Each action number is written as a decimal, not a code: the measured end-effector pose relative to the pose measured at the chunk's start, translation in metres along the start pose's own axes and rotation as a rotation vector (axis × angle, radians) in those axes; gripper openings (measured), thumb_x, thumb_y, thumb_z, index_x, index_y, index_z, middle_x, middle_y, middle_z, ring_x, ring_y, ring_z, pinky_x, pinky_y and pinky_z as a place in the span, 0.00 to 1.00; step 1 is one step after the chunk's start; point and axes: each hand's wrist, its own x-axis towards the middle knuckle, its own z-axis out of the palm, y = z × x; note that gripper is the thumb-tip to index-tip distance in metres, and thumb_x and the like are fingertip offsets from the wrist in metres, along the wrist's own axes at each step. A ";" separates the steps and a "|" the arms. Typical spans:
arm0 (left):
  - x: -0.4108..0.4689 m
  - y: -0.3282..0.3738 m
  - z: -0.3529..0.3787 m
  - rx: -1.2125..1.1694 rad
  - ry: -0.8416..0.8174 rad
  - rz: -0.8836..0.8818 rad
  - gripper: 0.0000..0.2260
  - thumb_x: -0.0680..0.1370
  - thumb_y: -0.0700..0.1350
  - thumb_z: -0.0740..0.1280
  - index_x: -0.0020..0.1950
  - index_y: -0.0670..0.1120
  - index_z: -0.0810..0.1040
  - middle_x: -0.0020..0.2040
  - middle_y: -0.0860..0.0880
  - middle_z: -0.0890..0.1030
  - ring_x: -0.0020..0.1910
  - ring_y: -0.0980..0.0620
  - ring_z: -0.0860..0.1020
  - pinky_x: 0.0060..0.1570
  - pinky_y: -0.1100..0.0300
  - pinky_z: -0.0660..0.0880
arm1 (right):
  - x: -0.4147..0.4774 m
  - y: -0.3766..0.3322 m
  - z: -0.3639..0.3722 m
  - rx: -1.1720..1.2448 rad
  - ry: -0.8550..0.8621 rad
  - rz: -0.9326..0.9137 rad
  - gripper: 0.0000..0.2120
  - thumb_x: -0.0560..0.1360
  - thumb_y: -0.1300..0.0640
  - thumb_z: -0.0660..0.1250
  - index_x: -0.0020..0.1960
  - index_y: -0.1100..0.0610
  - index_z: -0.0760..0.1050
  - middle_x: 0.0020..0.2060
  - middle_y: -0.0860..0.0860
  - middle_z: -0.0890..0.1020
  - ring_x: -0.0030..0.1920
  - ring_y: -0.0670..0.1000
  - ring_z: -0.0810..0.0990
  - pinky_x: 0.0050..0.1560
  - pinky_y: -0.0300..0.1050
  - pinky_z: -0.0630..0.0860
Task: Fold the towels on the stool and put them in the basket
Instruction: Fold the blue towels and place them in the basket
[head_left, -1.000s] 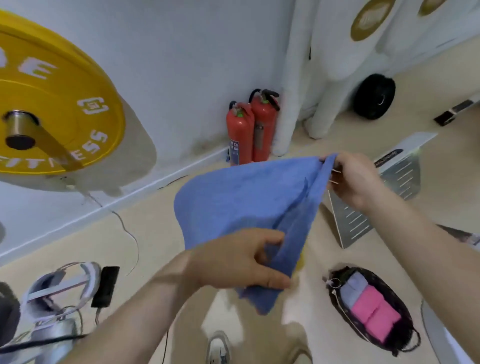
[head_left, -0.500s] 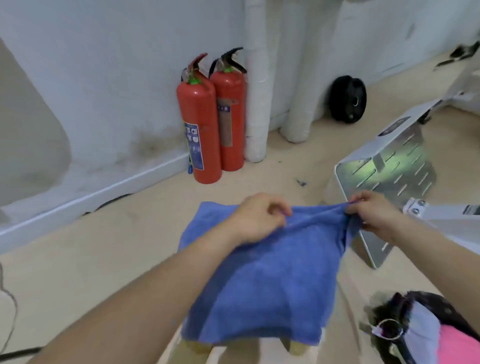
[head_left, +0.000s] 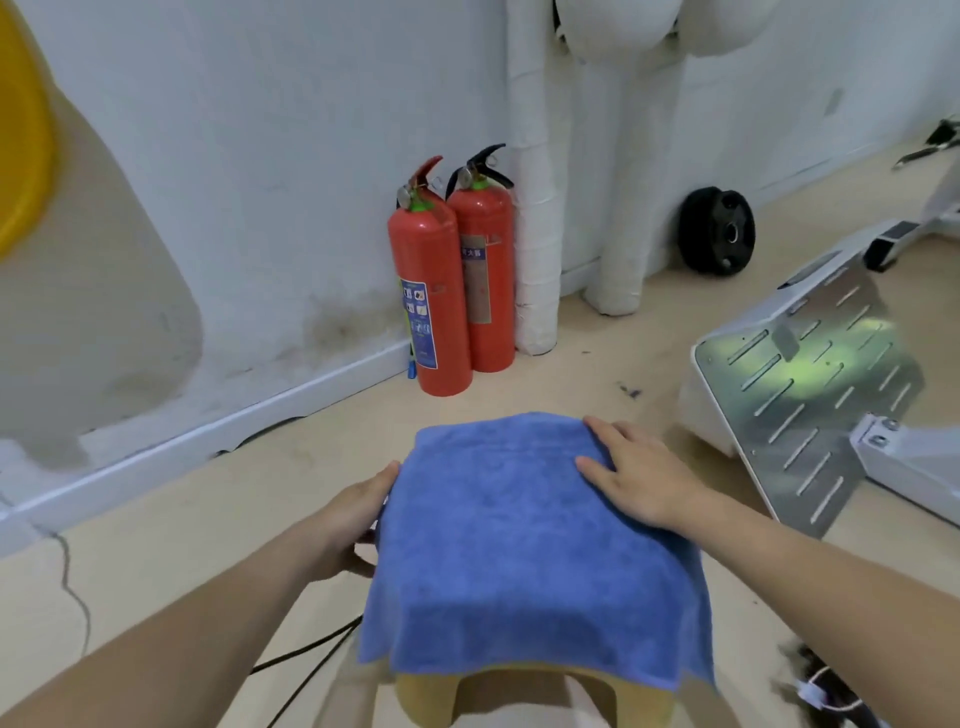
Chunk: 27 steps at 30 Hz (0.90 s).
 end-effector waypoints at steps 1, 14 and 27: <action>-0.001 -0.008 0.001 -0.012 -0.014 -0.024 0.23 0.76 0.68 0.56 0.52 0.56 0.83 0.52 0.50 0.82 0.53 0.45 0.80 0.46 0.51 0.79 | -0.002 0.003 0.000 0.010 0.020 -0.010 0.29 0.78 0.39 0.53 0.76 0.46 0.53 0.73 0.53 0.63 0.72 0.57 0.62 0.71 0.53 0.61; 0.015 -0.047 0.009 0.102 0.257 0.062 0.02 0.70 0.44 0.63 0.38 0.46 0.73 0.35 0.47 0.69 0.36 0.49 0.63 0.37 0.55 0.62 | -0.025 0.012 -0.006 0.428 0.064 0.204 0.23 0.77 0.40 0.59 0.62 0.56 0.71 0.58 0.53 0.79 0.56 0.56 0.77 0.58 0.50 0.72; 0.040 -0.018 0.054 0.180 0.408 0.213 0.08 0.78 0.47 0.61 0.47 0.45 0.77 0.44 0.46 0.82 0.41 0.45 0.78 0.40 0.55 0.73 | -0.053 0.073 -0.005 1.232 -0.101 0.631 0.38 0.64 0.21 0.53 0.57 0.46 0.80 0.55 0.50 0.84 0.57 0.53 0.80 0.64 0.53 0.72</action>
